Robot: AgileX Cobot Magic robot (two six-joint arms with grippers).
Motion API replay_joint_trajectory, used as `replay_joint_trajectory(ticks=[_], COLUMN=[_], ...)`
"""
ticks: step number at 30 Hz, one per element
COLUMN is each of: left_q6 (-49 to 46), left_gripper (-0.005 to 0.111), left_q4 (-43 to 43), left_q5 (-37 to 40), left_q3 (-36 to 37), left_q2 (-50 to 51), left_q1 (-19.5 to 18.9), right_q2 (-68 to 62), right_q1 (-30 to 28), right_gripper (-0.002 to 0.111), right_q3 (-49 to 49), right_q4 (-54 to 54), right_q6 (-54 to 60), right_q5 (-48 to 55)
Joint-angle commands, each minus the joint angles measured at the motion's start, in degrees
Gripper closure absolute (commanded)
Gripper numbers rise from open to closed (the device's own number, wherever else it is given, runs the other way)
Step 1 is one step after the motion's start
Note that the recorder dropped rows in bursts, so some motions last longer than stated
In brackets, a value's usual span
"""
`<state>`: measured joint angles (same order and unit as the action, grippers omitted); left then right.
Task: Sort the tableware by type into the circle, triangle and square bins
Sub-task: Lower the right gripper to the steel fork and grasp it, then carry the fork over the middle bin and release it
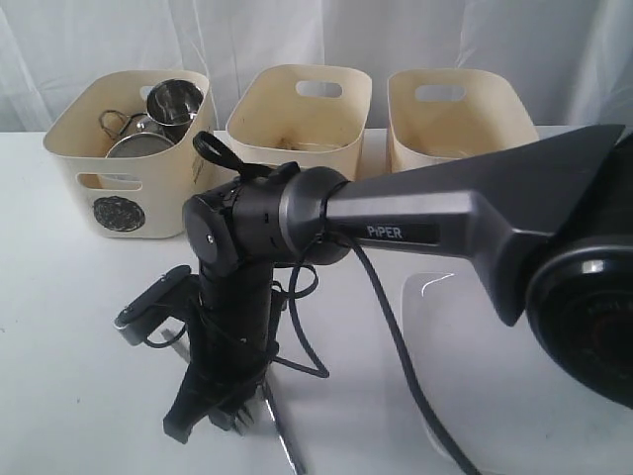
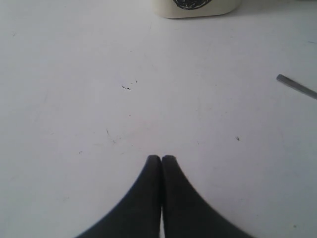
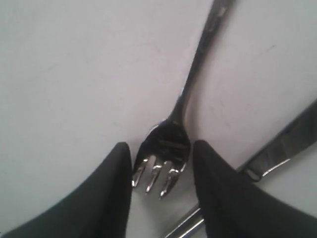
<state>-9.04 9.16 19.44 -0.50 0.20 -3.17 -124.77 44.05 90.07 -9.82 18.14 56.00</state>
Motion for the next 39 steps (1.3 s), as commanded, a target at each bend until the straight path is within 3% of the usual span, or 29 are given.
replay_joint_trajectory(ticks=[1,2,17,22,27,33,39], left_q6=[0.0,0.0,0.0,0.0,0.0,0.0,0.0], left_gripper=[0.107,0.107,0.107,0.107,0.107,0.107,0.107], left_q4=[0.4,0.4,0.4,0.4,0.4,0.4,0.4], left_q5=[0.6,0.6,0.6,0.6,0.6,0.6,0.6], left_q3=[0.5,0.5,0.5,0.5,0.5,0.5,0.5], left_q2=[-0.2,-0.2,-0.2,-0.2,-0.2,-0.2,-0.2], left_q1=[-0.1,-0.1,-0.1,-0.1,-0.1,-0.1,-0.1], right_q2=[-2.3,-2.2,10.0,13.2,14.4,14.4,12.9], right_q1=[0.1,0.1,-0.1,-0.5,-3.9,-12.0,-18.3], right_gripper=[0.101,0.108,0.108,0.108,0.108,0.108,0.108], right_q3=[-0.5,-0.5,2.7,2.7,2.7,2.7,2.5], right_q4=[0.6,0.6,3.1,16.5,34.8,34.9,35.0], right_q6=[-1.8,-1.8,-1.8,-8.8,-23.8,-35.1,-40.6], right_q5=[-2.2,-2.2,-2.2,-4.6,-12.5,-25.3,-45.7])
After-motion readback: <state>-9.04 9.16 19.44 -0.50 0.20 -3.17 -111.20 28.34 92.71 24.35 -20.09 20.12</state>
